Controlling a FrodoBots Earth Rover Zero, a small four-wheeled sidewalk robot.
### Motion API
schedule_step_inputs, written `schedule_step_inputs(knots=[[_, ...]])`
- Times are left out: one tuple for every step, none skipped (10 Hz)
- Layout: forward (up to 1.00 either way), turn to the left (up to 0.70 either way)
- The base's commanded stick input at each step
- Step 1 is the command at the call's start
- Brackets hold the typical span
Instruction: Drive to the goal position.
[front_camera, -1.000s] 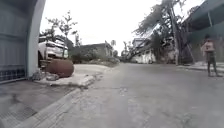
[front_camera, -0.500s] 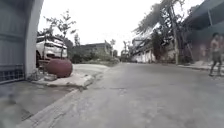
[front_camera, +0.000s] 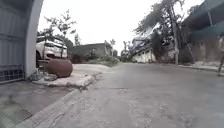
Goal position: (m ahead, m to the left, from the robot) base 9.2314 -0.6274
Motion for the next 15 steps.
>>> schedule_step_inputs(knots=[[0.0,-0.83],[0.0,-1.0],[0.0,-1.0],[0.0,-1.0],[0.0,-1.0],[0.0,-1.0],[0.0,-1.0],[0.0,-1.0],[0.0,-1.0],[0.0,-1.0],[0.0,-1.0],[0.02,-0.95],[0.27,-0.28],[0.27,-0.28],[0.27,-0.29]])
